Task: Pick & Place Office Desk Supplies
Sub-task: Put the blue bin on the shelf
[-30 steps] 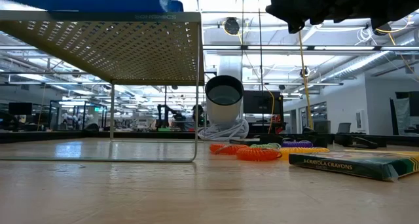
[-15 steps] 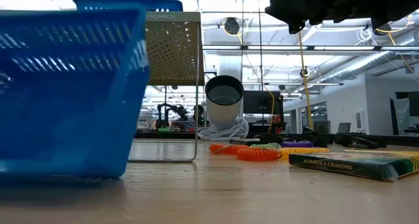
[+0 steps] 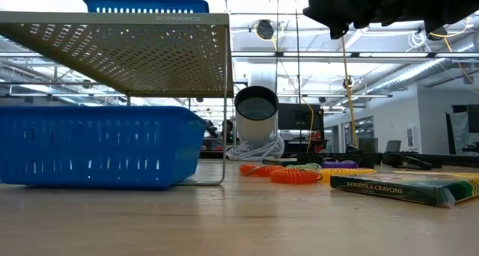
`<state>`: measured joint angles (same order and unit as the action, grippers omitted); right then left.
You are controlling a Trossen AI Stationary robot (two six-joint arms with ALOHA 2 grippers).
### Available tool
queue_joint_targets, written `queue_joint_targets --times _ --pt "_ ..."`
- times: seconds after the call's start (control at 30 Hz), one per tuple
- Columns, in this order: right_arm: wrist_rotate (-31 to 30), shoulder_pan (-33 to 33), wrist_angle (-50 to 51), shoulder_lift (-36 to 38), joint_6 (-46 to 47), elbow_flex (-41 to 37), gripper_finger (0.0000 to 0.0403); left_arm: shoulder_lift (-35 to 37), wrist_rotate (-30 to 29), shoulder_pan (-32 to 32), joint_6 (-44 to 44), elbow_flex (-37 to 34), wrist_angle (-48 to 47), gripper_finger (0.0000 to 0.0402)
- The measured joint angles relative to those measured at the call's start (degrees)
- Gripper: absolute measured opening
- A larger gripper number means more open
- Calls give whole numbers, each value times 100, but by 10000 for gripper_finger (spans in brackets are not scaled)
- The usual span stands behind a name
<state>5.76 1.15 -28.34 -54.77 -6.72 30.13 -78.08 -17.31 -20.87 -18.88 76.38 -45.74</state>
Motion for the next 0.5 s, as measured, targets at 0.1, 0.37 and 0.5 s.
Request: queue_joint_targets --times 0.1,0.37,0.5 --pt "2 0 -7 -1 -4 0 116 -444 46 -478 -642 0 44 48" --pt "2 0 -8 -1 127 0 116 -1644 -17 -1142 -1277 19 139 162" --pt "22 0 -9 -1 133 0 116 -1863 -106 -1371 -1210 29 426 205"
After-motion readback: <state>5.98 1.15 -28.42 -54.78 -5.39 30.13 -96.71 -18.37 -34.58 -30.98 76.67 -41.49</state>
